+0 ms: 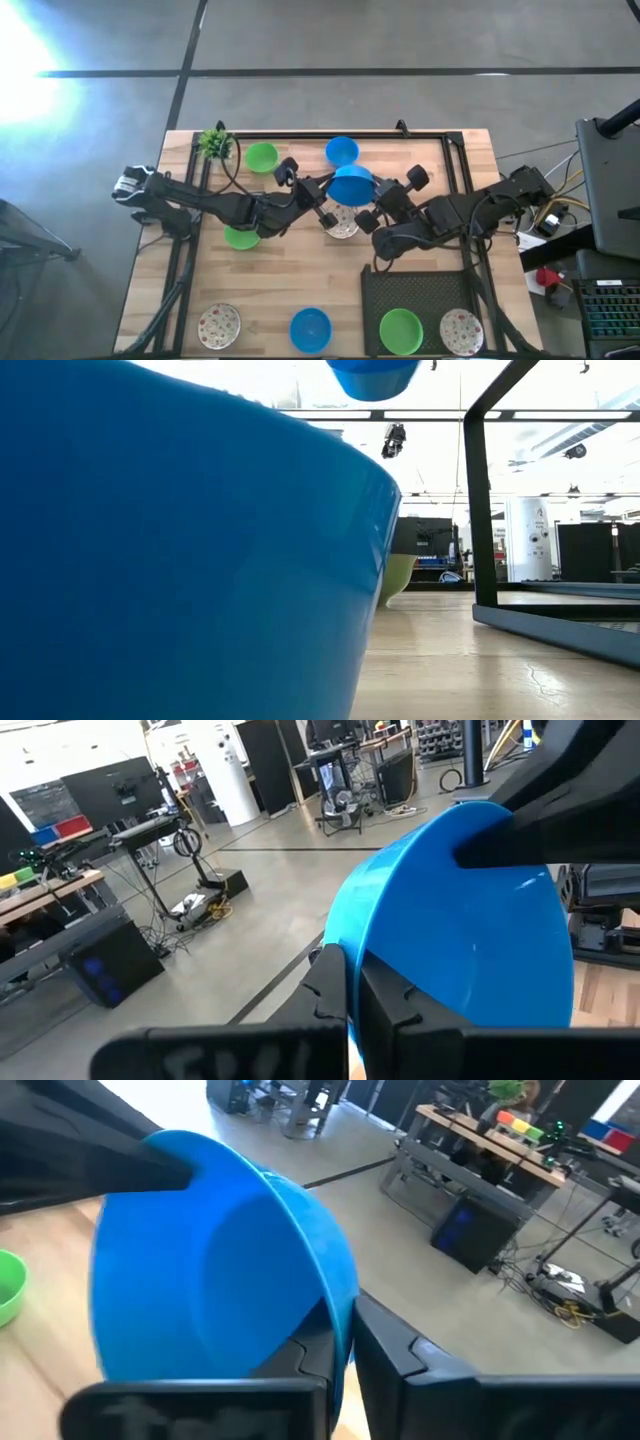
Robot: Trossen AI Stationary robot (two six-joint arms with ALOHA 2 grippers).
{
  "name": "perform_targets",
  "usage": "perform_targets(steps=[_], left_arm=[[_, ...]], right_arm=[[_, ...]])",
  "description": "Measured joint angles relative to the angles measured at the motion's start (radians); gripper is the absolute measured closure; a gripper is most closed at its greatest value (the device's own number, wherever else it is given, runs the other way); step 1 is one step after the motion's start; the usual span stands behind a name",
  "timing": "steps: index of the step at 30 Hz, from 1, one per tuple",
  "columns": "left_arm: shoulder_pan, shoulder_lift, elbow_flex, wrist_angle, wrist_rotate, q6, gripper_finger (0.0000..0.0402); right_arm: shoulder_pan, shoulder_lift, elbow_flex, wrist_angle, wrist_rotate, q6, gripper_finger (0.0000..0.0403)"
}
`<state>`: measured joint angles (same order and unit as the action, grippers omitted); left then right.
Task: Pick & Place Mini bowls
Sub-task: Put the middle blue bowl on the shelf
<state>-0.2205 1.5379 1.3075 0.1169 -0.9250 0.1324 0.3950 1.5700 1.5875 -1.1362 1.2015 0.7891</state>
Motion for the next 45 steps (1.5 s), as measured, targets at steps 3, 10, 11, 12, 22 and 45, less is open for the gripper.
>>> perform_targets(steps=[3,10,11,12,22,45], left_arm=[[0.000,-0.001,0.000,-0.001,0.008,-0.003,0.0394],[-0.002,-0.001,0.000,-0.011,0.000,-0.022,0.0357],[-0.003,-0.001,0.000,-0.011,0.001,-0.024,0.0351],[-0.003,-0.001,0.000,-0.011,0.001,-0.029,0.0345],[-0.014,-0.002,0.009,-0.019,-0.015,-0.038,0.0295],[-0.050,-0.025,0.010,-0.024,-0.033,-0.036,0.0292]], right_arm=[[0.000,0.000,-0.001,-0.001,-0.001,0.000,0.0389],[-0.005,0.000,-0.001,0.006,-0.020,-0.003,0.0394],[-0.007,0.000,-0.001,0.006,-0.021,-0.004,0.0394],[-0.007,0.000,-0.001,0.007,-0.024,-0.004,0.0394],[-0.041,-0.019,-0.001,-0.022,-0.104,-0.004,0.0395],[-0.086,-0.219,-0.018,-0.382,-0.505,0.104,0.0395]])
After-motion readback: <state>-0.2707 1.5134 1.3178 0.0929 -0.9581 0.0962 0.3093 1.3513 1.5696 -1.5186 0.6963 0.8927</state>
